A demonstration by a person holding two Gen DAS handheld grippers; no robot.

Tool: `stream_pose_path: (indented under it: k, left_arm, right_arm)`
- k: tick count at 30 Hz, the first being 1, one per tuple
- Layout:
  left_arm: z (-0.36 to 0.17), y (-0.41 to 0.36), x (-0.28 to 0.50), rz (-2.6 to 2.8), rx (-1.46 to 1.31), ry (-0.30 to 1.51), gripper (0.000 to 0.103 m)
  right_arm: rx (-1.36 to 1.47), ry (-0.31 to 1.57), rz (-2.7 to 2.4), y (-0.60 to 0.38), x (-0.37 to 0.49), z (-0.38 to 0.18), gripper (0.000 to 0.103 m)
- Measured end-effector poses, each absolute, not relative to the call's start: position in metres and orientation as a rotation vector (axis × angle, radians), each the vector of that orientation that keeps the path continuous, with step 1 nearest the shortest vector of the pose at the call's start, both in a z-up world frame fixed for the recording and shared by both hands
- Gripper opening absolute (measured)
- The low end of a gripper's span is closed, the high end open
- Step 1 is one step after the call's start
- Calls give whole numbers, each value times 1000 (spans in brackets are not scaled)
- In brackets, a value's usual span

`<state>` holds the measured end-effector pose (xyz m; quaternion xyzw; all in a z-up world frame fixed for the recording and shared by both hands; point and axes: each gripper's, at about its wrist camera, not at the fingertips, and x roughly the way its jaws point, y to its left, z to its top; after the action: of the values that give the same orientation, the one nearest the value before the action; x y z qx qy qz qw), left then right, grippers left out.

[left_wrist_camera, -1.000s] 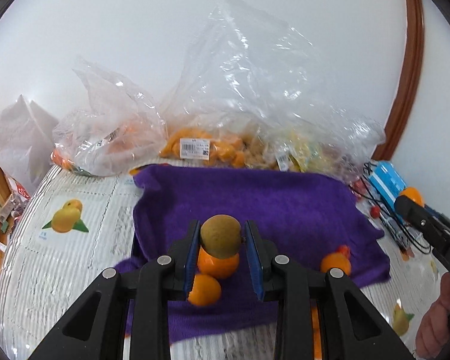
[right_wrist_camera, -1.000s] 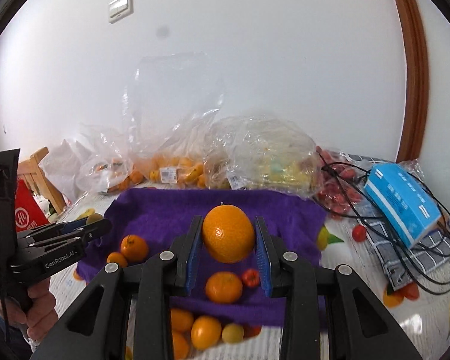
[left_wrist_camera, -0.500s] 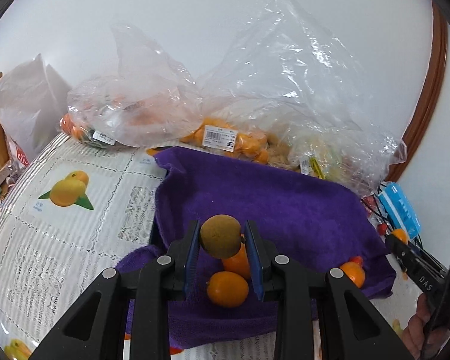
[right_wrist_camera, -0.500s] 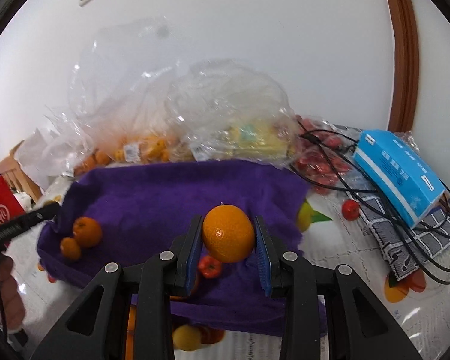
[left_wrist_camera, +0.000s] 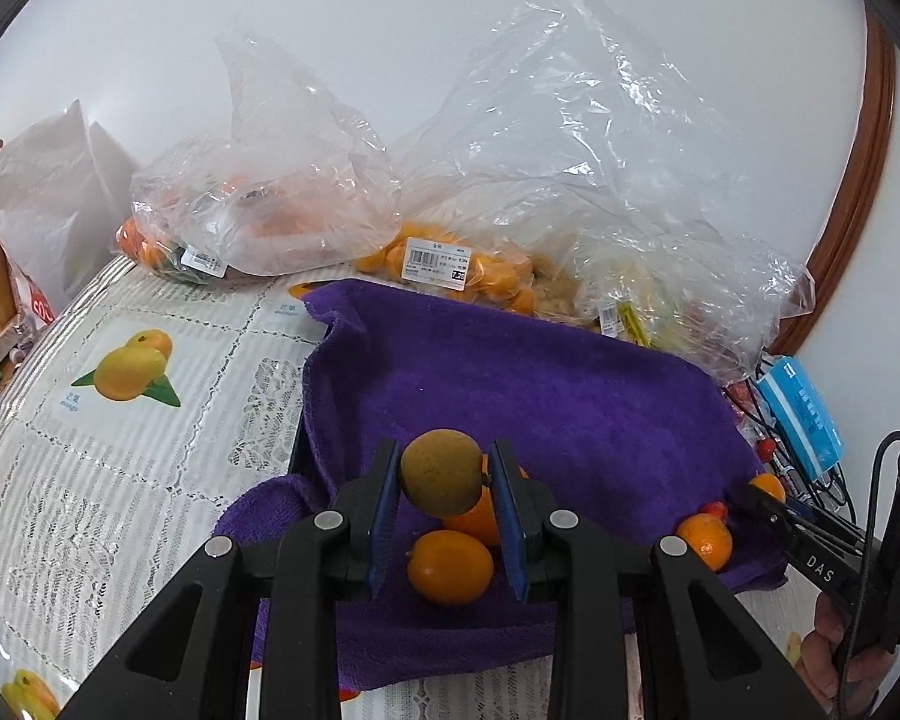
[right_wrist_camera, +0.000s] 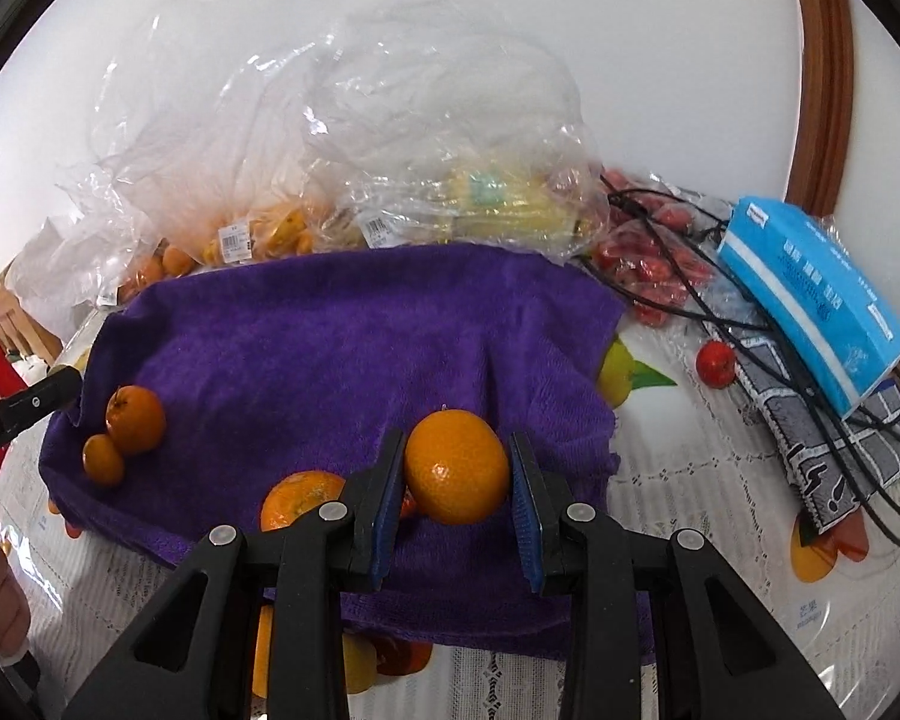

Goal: Organize fruits
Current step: 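Lower both held fruits onto the towel and open both tools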

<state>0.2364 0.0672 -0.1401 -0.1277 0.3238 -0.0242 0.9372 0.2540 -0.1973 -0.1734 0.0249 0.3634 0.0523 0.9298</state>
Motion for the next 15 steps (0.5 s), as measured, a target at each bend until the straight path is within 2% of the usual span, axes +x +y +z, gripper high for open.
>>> stream_pose_path:
  k: [15]
  left_arm:
    - [-144,46,232,-194,-254,669,28]
  right_arm:
    - [36,743,120,-191,254,-172,33]
